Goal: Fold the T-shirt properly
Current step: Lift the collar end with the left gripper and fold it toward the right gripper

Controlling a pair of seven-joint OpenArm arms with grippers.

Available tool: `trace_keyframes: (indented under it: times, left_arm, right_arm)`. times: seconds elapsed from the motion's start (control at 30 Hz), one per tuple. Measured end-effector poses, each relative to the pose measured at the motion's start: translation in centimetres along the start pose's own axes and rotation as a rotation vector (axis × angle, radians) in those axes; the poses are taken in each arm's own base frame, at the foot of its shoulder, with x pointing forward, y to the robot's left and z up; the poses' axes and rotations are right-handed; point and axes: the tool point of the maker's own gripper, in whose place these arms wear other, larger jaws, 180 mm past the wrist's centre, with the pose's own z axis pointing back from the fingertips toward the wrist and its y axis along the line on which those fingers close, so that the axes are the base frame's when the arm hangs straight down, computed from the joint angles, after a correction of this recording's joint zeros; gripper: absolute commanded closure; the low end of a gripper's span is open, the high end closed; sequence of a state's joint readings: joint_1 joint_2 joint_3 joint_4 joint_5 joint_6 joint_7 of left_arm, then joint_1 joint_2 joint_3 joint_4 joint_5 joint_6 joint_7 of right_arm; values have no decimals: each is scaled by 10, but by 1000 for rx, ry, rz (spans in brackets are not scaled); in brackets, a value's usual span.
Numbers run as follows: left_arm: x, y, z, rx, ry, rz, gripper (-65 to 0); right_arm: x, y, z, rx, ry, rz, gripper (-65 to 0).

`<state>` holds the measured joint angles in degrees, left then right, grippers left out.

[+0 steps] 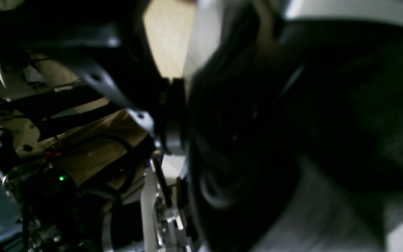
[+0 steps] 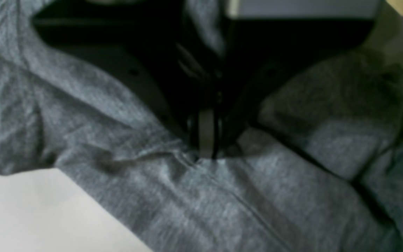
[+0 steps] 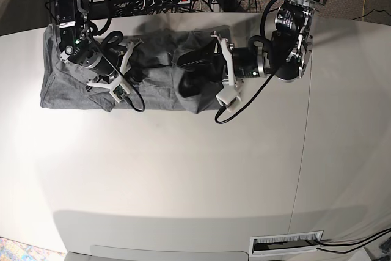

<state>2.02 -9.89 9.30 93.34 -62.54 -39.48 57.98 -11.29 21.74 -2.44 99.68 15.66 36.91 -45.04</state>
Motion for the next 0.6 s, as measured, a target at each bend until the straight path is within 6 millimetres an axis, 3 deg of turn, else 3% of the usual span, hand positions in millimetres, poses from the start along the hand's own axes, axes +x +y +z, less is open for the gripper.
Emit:
trace_keyframes:
  times: [0.6]
  left_arm:
    - [-12,3,4,9,72,-4,-189]
  right_arm:
    - [3,-26,6,-85,31,41,0]
